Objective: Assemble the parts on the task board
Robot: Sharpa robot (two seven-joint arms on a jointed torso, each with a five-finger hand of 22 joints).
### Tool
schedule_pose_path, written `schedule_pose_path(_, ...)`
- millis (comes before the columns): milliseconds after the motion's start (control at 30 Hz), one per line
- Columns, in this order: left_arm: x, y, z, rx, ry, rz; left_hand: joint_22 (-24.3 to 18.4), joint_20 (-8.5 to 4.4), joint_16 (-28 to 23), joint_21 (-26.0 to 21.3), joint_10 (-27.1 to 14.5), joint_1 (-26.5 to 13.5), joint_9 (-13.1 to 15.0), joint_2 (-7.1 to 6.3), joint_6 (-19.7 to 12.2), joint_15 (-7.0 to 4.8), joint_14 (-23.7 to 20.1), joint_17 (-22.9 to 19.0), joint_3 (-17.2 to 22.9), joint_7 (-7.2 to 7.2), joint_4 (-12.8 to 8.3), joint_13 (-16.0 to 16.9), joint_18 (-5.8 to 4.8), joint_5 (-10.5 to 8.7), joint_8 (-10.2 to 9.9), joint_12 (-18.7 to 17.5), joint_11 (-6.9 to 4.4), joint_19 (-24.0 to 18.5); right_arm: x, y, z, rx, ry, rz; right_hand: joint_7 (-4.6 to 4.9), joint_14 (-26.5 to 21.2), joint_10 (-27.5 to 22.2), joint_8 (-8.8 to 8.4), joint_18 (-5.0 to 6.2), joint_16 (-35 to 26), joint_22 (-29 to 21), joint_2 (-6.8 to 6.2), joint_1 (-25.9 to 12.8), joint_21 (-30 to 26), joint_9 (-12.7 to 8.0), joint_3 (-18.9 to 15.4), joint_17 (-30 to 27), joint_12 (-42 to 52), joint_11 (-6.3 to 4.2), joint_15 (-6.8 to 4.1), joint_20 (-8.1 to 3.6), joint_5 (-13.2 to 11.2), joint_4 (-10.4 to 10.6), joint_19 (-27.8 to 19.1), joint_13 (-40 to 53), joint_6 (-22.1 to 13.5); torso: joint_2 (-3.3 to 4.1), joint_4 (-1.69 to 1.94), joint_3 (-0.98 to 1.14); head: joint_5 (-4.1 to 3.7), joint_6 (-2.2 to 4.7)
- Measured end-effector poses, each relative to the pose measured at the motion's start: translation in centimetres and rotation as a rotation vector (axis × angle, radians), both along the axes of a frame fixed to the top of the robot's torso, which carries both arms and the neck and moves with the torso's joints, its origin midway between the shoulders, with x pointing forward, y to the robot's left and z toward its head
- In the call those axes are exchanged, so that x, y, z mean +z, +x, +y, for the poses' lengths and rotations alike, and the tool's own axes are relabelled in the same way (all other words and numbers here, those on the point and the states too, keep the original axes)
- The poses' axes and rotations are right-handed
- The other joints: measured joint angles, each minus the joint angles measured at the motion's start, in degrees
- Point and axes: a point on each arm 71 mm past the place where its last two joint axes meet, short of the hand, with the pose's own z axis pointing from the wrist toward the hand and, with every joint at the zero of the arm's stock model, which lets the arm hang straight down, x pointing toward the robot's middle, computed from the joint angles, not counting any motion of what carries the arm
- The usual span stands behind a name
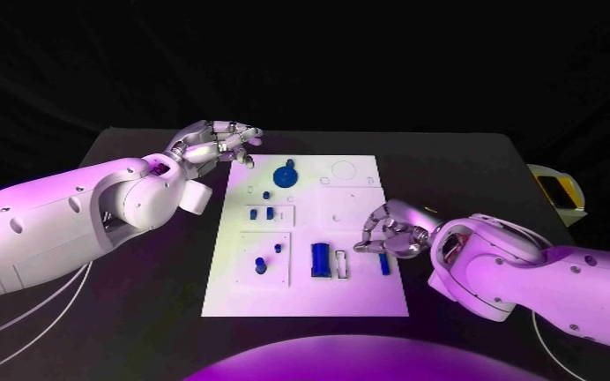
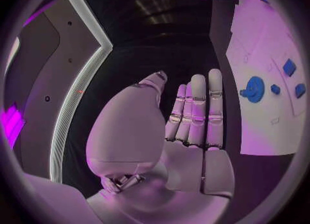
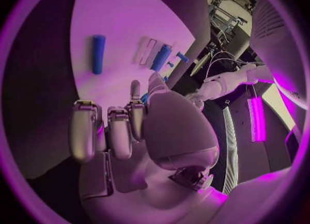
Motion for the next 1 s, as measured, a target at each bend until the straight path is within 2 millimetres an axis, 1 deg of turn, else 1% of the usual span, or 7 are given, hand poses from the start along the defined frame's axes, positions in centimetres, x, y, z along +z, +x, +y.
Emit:
schedule_pose_path(100,0.0,0.0,0.0,-0.001,0.0,0.0,0.0,0.0,0.0,0.0,0.0,0.0,0.0,0.0,0.0,0.0,0.0,0.0,0.0,0.0,0.0,0.0,0.0,0.0,0.0,0.0,0.0,0.0,0.4,0.2,-1.8,-0.036,-0.016,-0.019,0.12,0.1,-0.7,-0.63,0.0,0.0,0.0,-0.18,0.3,-0.3,-0.3,0.0,0.0,-0.9,0.31,0.06,0.42,0.0,0.0,-0.1,0.0,-0.1,-0.04,0.01,-0.05,-0.37,-0.03)
schedule_pose_path(167,0.0,-0.1,-0.1,-0.002,-0.001,0.0,0.0,0.0,0.0,0.0,-0.2,0.0,0.0,0.0,0.0,0.0,0.0,0.0,0.0,0.0,0.0,0.0,0.0,0.0,0.0,0.0,0.21,0.0,0.5,0.1,-2.8,-0.053,-0.029,-0.028,0.41,0.1,-0.8,-1.09,0.0,0.0,0.0,-0.36,0.2,-0.3,-0.5,-0.1,0.0,-1.6,0.4,0.48,0.6,0.0,0.1,0.0,0.0,-0.4,-0.04,0.0,-0.05,-0.55,-0.04)
schedule_pose_path(300,0.0,-0.1,-0.1,-0.003,-0.002,0.0,0.0,0.0,0.0,0.0,-0.2,0.0,0.0,0.0,0.0,0.0,0.0,0.0,0.0,0.0,0.0,0.0,0.0,0.0,0.0,0.0,0.21,0.0,0.4,-0.3,-3.8,-0.063,-0.047,-0.033,0.41,0.0,-0.9,-1.24,0.0,0.0,0.0,-1.88,-1.3,-0.3,-0.6,-0.3,0.0,-2.9,0.51,0.58,0.81,0.0,0.3,-0.2,-0.8,-0.4,-0.04,-0.08,-0.04,-0.88,-0.08)
schedule_pose_path(400,0.0,-0.1,-0.1,-0.004,-0.002,0.0,0.0,0.0,0.0,0.0,-0.2,0.0,0.0,0.0,0.0,0.0,0.0,0.0,0.0,0.0,0.0,0.0,0.0,0.0,0.0,0.0,0.21,0.0,0.1,-0.7,-4.0,-0.06,-0.061,-0.031,0.62,0.0,-0.9,-1.24,0.01,0.0,0.0,-2.56,-2.0,-0.8,-0.6,-0.3,0.0,-2.9,0.5,0.58,0.98,0.0,0.3,0.0,-3.1,0.0,-0.04,-0.13,-0.03,-1.13,-0.19)
schedule_pose_path(567,0.0,-0.1,-0.2,-0.006,-0.003,0.0,0.0,0.0,0.0,0.0,-0.2,0.0,0.0,0.0,0.0,0.0,0.0,0.0,0.0,0.0,0.0,0.0,0.0,0.0,0.0,0.0,0.21,0.0,-0.5,-1.2,-4.1,-0.053,-0.085,-0.027,0.35,0.0,-1.0,-1.24,0.01,0.0,0.0,-3.05,-2.5,-0.8,-0.6,-0.3,0.0,-2.8,0.41,0.57,1.01,-0.3,0.3,0.0,-4.8,0.7,-0.03,-0.13,-0.01,-1.3,-0.29)
schedule_pose_path(733,0.1,-0.1,-0.2,-0.006,-0.003,0.0,0.0,0.0,0.0,0.0,-0.2,0.0,0.0,0.0,0.0,0.0,0.0,0.0,0.0,0.0,0.0,0.0,0.0,0.0,0.0,0.0,0.21,0.0,-1.5,-1.7,-3.8,-0.045,-0.106,-0.009,0.21,0.0,-1.0,-1.24,0.01,-0.2,0.0,-2.63,-3.0,-0.8,-0.5,-0.3,0.0,-2.8,0.41,0.57,1.01,-0.4,0.3,0.0,-4.8,1.3,0.01,-0.07,0.02,-1.17,-0.52)
schedule_pose_path(1000,0.1,-0.1,-0.2,-0.006,-0.003,0.0,0.0,0.0,0.0,0.0,-0.2,0.0,0.0,0.0,0.0,0.0,0.0,0.0,0.0,0.0,0.0,0.0,0.0,0.0,0.0,0.0,0.21,0.0,-2.6,-2.0,-3.4,-0.037,-0.134,0.009,0.02,0.0,-1.0,-1.23,0.0,-0.2,0.0,-3.01,-4.0,-0.8,-0.4,-0.3,0.0,-2.8,0.41,0.57,1.01,-1.2,0.3,0.0,-6.5,1.4,0.01,-0.05,0.01,-0.86,-1.6)
